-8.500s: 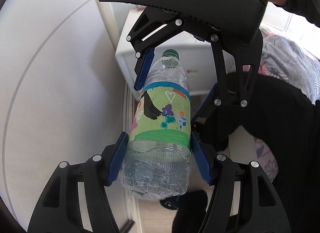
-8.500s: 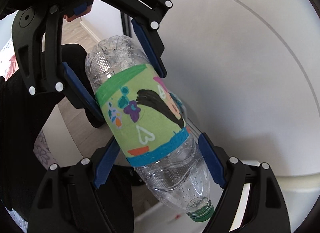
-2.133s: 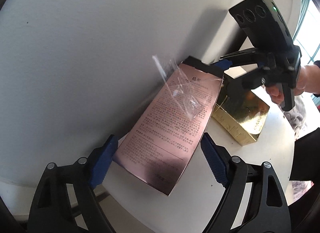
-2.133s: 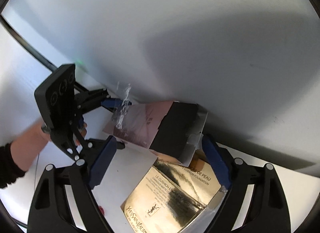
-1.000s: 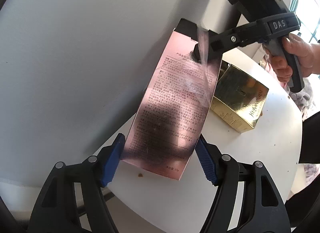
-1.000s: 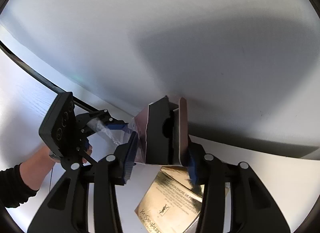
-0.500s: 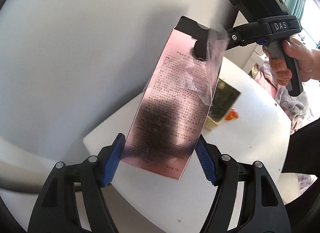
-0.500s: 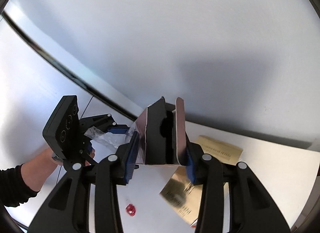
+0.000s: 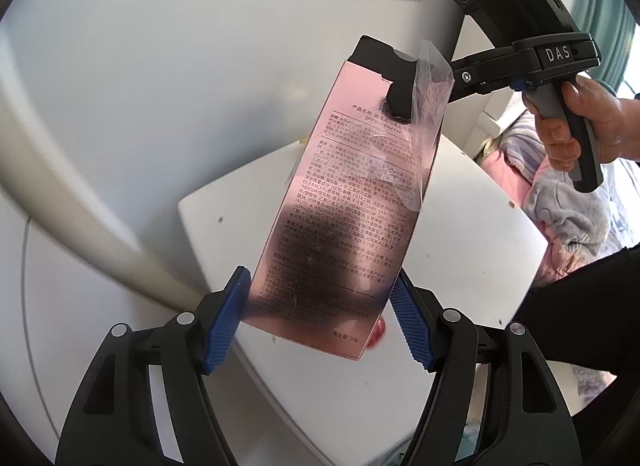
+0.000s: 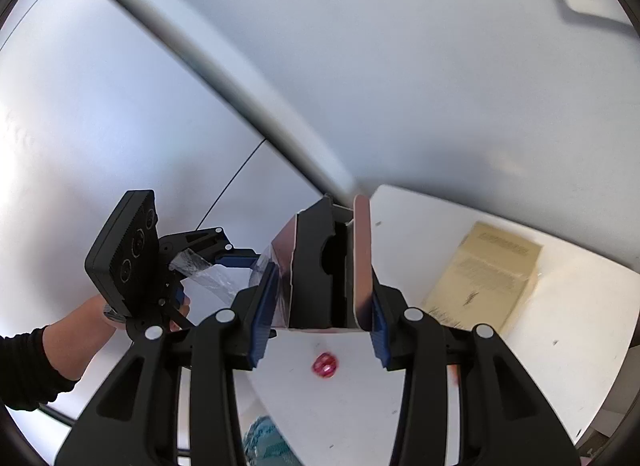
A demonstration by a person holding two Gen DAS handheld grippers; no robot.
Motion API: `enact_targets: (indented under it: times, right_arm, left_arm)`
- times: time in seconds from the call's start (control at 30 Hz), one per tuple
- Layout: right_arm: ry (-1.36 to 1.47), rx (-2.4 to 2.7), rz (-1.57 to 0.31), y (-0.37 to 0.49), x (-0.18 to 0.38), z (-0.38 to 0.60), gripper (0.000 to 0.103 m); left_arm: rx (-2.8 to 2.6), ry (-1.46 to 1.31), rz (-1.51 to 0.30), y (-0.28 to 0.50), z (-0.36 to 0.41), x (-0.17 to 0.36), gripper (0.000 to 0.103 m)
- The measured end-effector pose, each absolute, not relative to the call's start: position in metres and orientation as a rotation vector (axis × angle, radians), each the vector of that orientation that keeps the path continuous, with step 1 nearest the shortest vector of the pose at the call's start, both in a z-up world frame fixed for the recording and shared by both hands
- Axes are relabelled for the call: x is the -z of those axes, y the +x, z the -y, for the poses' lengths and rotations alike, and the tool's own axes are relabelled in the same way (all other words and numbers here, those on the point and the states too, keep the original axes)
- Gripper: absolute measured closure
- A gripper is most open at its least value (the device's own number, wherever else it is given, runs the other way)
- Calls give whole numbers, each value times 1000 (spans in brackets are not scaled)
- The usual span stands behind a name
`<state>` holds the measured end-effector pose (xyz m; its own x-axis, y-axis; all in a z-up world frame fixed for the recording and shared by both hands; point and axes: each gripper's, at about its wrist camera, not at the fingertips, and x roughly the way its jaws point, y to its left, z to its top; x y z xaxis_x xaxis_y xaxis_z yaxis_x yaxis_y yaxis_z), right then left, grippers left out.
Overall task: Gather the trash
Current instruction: 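Lift the pink box with the right tool and carry it over the bin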
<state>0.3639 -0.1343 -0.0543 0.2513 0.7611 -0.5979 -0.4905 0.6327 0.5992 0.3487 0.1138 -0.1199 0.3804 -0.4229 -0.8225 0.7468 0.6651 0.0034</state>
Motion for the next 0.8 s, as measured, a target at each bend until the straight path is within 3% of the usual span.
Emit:
enact_targets:
  times: [0.43, 0.8]
  right_arm:
    - [204, -1033, -1016, 299, 55, 54, 63]
    - [105, -1186, -1015, 245, 89, 5, 63]
  left_arm:
    - [610, 314, -903, 252, -160, 118, 36]
    - [456, 252, -893, 161, -187, 145, 36]
